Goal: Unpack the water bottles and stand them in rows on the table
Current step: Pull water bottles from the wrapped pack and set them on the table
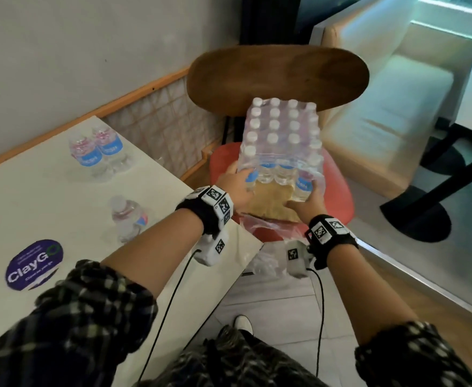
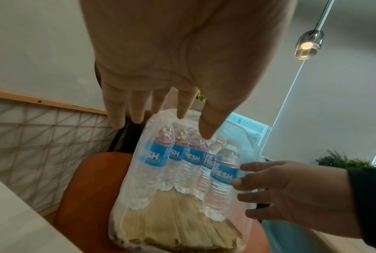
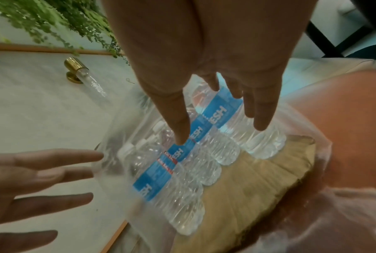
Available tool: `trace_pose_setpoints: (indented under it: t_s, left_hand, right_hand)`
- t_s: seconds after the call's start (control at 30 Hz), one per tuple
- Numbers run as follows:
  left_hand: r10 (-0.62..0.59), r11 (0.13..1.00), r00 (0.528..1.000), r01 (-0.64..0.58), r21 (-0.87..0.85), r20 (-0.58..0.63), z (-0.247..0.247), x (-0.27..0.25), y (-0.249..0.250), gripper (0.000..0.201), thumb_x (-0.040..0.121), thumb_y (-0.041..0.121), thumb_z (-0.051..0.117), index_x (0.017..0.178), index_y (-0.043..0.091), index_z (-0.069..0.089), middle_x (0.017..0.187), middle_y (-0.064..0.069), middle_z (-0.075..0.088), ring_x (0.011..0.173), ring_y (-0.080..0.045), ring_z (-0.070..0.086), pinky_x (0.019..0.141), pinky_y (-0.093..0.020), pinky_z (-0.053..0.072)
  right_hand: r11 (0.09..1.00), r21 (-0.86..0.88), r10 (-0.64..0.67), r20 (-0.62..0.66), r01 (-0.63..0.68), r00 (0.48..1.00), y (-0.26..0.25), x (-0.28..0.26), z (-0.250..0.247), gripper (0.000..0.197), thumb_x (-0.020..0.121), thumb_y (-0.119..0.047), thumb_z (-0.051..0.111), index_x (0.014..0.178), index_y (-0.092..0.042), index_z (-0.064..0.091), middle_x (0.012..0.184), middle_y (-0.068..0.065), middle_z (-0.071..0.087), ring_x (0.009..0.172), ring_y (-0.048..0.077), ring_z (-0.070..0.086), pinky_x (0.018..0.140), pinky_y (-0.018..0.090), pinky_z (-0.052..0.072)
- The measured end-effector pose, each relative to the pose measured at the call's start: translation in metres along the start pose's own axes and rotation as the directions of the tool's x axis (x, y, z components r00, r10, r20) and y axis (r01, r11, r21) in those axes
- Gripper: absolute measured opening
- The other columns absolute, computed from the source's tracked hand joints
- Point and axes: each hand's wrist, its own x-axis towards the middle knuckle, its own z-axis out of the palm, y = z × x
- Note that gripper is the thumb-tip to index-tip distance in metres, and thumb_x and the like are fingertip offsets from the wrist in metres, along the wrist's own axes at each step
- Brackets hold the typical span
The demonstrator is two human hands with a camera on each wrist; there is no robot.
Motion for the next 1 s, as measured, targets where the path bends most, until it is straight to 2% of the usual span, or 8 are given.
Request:
trace_pose_setpoints:
  t_s: [0.27,0.4,0.53,0.63,0.7,0.77,0.83,1.0]
  left_hand:
    - [-0.038,0.998,0.998,0.041,-0.051,0.059,0.012,0.031,0.010,0.069,0.088,0.034,0.059,0.149,0.028,0.025,0.160,-0.006,0.005,0.145,-0.026,0.019,0.116,-0.036,0.026]
    - [-0.024,0.998,0.999,0.027,-0.065,0.041,0.015,0.035,0.012,0.071,0.085,0.045,0.063,0.146,0.030,0.030,0.159,-0.007,0.006,0.145,-0.027,0.019,0.115,-0.038,0.025]
    - [-0.087,0.993,0.994,0.092,-0.077,0.059,0.028,0.038,0.012,0.079,0.078,0.057,0.065,0.145,0.029,0.034,0.156,-0.006,0.007,0.142,-0.026,0.023,0.114,-0.037,0.027]
    - [-0.170,0.978,0.985,0.171,-0.121,0.020,0.039,0.034,0.004,0.068,0.082,0.053,0.059,0.142,0.030,0.036,0.156,-0.005,0.003,0.140,-0.030,0.028,0.111,-0.035,0.030]
    - [-0.251,0.953,0.967,0.255,-0.164,0.043,0.037,0.027,-0.004,0.061,0.089,0.047,0.054,0.143,0.032,0.031,0.158,-0.010,-0.007,0.140,-0.034,0.028,0.106,-0.037,0.034]
    - [-0.235,0.951,0.970,0.242,-0.195,0.056,0.032,0.022,-0.011,0.055,0.087,0.050,0.055,0.136,0.031,0.039,0.157,-0.017,0.007,0.134,-0.037,0.037,0.104,-0.039,0.037]
    - [-0.146,0.950,0.988,0.155,-0.271,0.053,0.028,0.013,-0.012,0.054,0.082,0.054,0.060,0.127,0.026,0.048,0.137,-0.014,0.048,0.116,-0.034,0.054,0.101,-0.044,0.044]
    - [-0.030,0.946,0.997,0.053,-0.320,0.074,0.012,-0.021,-0.006,0.041,0.090,0.037,0.060,0.126,0.019,0.050,0.119,-0.003,0.064,0.110,-0.022,0.059,0.097,-0.039,0.046]
  right_hand:
    - [0.998,0.046,-0.042,-0.073,0.046,0.996,-0.012,0.044,-0.010,0.031,0.073,-0.019,0.079,0.098,-0.009,0.064,0.096,0.004,0.064,0.094,0.020,0.062,0.077,0.026,0.045]
    - [0.985,-0.171,-0.031,-0.075,0.018,0.997,-0.024,0.043,-0.008,0.039,0.075,-0.042,0.074,0.089,-0.006,0.069,0.088,0.010,0.069,0.091,0.027,0.067,0.072,0.030,0.047]
    - [0.898,-0.382,-0.195,0.094,0.217,0.976,-0.035,0.000,0.017,0.052,0.075,-0.057,0.056,0.117,-0.026,0.051,0.098,-0.002,0.066,0.088,0.020,0.063,0.081,0.037,0.050]
    - [0.937,-0.161,-0.232,0.373,0.309,0.898,-0.037,-0.027,0.051,0.050,0.087,-0.019,0.065,0.130,-0.012,0.041,0.121,0.017,0.058,0.101,0.022,0.056,0.097,0.045,0.045]
    - [0.953,-0.097,-0.216,0.448,0.287,0.868,-0.041,-0.030,0.056,0.054,0.087,-0.004,0.063,0.133,-0.010,0.035,0.125,0.026,0.054,0.101,0.029,0.058,0.089,0.042,0.048]
    - [0.935,-0.197,-0.181,0.446,0.293,0.877,-0.041,-0.017,0.051,0.057,0.084,-0.012,0.066,0.134,-0.017,0.041,0.124,0.012,0.059,0.106,0.025,0.061,0.081,0.031,0.051]
    - [0.906,-0.311,-0.158,0.384,0.289,0.910,-0.045,0.000,0.039,0.058,0.080,-0.020,0.066,0.134,-0.025,0.044,0.123,-0.005,0.057,0.106,0.012,0.059,0.078,0.021,0.046]
    - [0.920,-0.343,-0.045,0.386,0.188,0.921,-0.079,0.029,0.035,0.059,0.090,-0.044,0.051,0.140,-0.013,0.043,0.144,0.009,0.044,0.131,0.028,0.042,0.108,0.041,0.034]
